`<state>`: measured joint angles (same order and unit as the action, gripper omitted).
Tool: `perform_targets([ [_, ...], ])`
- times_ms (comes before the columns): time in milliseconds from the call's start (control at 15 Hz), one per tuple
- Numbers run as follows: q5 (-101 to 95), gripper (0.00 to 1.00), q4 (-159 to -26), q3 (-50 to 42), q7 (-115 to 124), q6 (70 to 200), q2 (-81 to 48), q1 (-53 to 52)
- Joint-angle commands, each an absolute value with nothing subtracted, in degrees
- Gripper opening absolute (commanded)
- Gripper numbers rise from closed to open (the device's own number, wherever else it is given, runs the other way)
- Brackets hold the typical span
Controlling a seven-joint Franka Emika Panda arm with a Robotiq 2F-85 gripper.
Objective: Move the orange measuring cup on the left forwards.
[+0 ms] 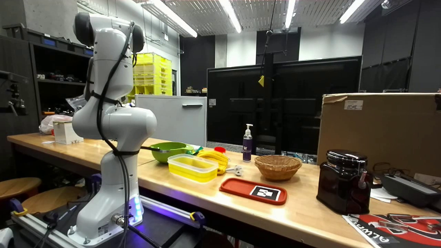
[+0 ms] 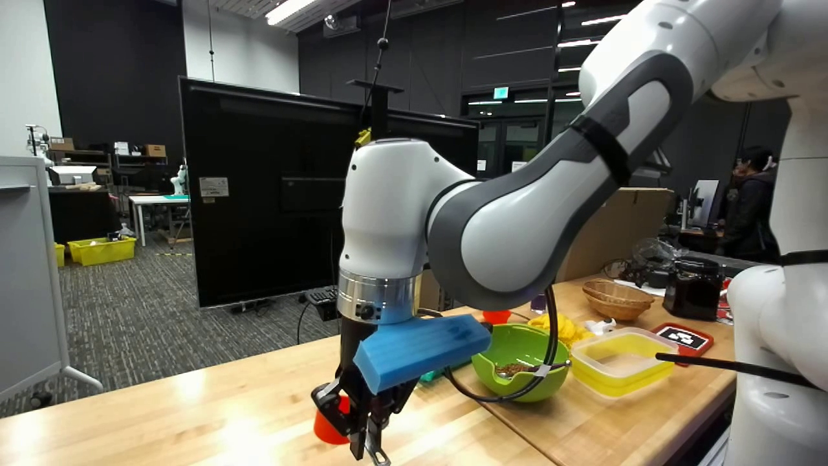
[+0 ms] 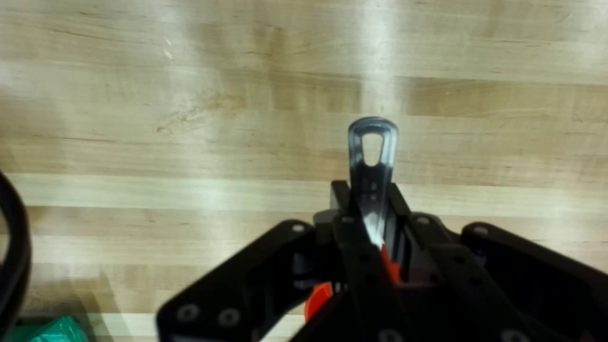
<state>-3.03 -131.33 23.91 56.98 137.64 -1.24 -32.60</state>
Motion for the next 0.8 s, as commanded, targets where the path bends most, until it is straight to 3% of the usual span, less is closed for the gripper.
perform_targets([
  [0, -4.7, 0.04, -132.9, 24.5, 62.5, 139.5, 0.1, -31.1],
  [733, -9.6, 0.04, -136.4, 24.6, 99.1, 142.2, 1.9, -28.5],
])
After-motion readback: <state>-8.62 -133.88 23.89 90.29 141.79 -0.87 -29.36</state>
